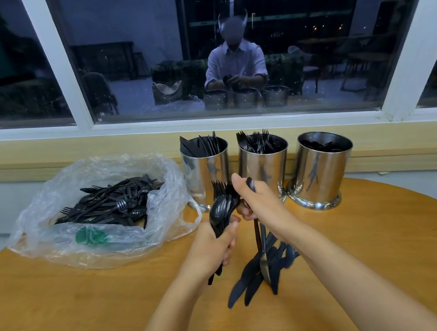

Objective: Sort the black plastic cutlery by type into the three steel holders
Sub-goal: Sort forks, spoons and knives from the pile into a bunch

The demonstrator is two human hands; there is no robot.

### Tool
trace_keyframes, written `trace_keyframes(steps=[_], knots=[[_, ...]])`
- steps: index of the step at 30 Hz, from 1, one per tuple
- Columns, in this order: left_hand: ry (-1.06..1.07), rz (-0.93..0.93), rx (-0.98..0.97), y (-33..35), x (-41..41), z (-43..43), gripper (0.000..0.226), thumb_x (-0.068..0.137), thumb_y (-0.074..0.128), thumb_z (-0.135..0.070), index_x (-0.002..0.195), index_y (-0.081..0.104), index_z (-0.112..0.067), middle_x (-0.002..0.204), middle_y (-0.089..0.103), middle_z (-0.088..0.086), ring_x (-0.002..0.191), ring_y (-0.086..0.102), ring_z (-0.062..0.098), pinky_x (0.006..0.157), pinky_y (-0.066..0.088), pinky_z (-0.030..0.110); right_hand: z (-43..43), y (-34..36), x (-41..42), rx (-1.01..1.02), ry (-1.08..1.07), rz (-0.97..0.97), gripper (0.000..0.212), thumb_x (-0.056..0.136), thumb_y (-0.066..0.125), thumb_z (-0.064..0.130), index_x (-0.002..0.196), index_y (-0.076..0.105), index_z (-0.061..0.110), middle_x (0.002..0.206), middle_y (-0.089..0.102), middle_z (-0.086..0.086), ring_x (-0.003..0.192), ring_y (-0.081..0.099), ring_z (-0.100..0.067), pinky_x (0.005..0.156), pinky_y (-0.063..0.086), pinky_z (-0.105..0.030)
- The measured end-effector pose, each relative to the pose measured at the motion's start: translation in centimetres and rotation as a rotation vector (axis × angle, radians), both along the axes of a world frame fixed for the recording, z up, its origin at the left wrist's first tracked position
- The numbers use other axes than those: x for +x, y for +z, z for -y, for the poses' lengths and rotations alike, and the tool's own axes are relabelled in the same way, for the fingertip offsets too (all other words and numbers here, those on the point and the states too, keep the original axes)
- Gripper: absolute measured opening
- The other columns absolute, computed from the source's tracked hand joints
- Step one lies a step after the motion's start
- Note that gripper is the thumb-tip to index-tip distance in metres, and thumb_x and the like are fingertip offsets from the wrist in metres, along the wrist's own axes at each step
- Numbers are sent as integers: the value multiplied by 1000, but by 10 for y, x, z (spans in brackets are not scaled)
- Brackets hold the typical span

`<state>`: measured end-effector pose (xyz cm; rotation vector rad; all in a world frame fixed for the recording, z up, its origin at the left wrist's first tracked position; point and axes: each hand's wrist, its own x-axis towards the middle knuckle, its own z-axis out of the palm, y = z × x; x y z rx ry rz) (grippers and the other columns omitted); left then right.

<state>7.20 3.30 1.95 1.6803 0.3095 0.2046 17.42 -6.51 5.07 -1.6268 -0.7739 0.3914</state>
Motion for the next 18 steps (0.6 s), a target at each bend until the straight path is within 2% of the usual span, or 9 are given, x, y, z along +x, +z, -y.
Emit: trace_keyframes(steps=[2,6,8,10,13,16,18], knots=[[26,-24,103,-1,2,1,15,103,47,-19,100,59,-11,63,45,0,41,35,4,45,32,20,1,2,0,-60,39,34,43,101,38,45,77,49,10,54,43,5,44,38,-3,48,32,-13],[35,-37,357,-6,7,0,12,101,50,-15,99,60,-8,64,49,-3,44,40,-1,51,34,17,2,3,3,-126,98,27,41,99,46,44,72,47,14,57,45,7,48,39,-4,46,32,-12],[6,-32,279,-8,5,2,8,100,54,-18,104,60,-15,65,50,-3,45,42,-1,52,36,16,3,2,7,-130,97,15,43,100,48,38,79,52,1,61,44,-1,49,37,-6,45,31,-13],[-37,-20,68,-8,2,3,17,98,57,-22,115,59,-18,67,53,-1,50,45,3,53,40,20,5,0,12,-117,78,8,43,101,48,32,89,56,-9,65,42,-8,49,35,-7,46,30,-15],[-67,30,-259,-4,0,2,23,98,58,-21,118,63,-12,75,62,0,55,47,8,54,43,23,11,-3,17,-75,28,8,29,101,49,27,85,57,3,58,39,-4,47,35,-5,50,30,-19],[-41,39,-200,-2,2,2,20,98,57,-19,116,64,-11,75,65,-2,54,47,9,54,41,23,15,-4,19,-108,15,109,25,98,55,26,76,55,13,59,48,-2,50,42,-5,52,36,-18],[-55,47,-159,-3,5,4,18,99,56,-19,113,64,-12,76,66,-1,55,48,9,55,42,23,17,-3,19,-119,40,108,18,97,56,22,81,57,14,57,53,2,50,46,-3,51,38,-16]])
